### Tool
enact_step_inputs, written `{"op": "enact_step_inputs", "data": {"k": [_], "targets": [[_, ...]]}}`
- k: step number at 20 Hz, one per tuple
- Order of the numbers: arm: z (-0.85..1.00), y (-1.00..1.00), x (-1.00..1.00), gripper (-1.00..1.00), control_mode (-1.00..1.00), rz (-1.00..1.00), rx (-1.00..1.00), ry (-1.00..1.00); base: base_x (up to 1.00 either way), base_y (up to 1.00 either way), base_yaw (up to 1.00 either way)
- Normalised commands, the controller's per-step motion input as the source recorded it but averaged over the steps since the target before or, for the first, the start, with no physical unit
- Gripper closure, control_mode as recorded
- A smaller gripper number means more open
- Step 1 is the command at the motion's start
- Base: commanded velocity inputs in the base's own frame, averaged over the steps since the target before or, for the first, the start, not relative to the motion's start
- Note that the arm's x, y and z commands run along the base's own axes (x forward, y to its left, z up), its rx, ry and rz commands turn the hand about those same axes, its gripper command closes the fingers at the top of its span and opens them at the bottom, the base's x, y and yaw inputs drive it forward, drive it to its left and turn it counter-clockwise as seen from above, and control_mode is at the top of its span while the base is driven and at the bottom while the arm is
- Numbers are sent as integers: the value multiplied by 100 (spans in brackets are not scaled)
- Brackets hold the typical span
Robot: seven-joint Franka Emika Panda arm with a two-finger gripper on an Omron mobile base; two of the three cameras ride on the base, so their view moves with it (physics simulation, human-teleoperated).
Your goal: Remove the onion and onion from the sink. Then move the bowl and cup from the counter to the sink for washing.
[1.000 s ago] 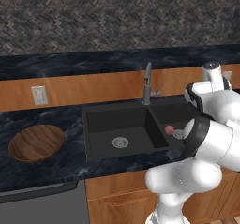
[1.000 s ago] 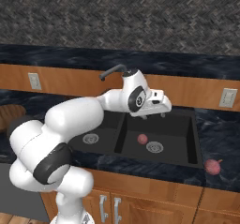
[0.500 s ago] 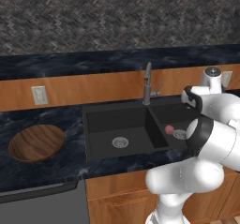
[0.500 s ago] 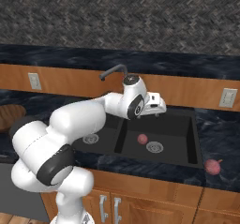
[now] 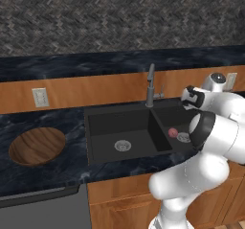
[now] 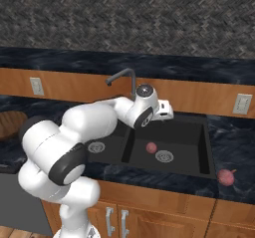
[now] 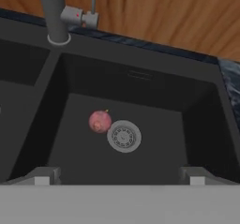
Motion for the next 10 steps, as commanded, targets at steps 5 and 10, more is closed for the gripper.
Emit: {"op": "enact_step_inputs", "data": {"k": [5,10], "targets": [[-10,5,29,-100,-100,2,6,0,0,0,0],[-8,5,8,-100,-100,0,4,0,0,0,0]]}}
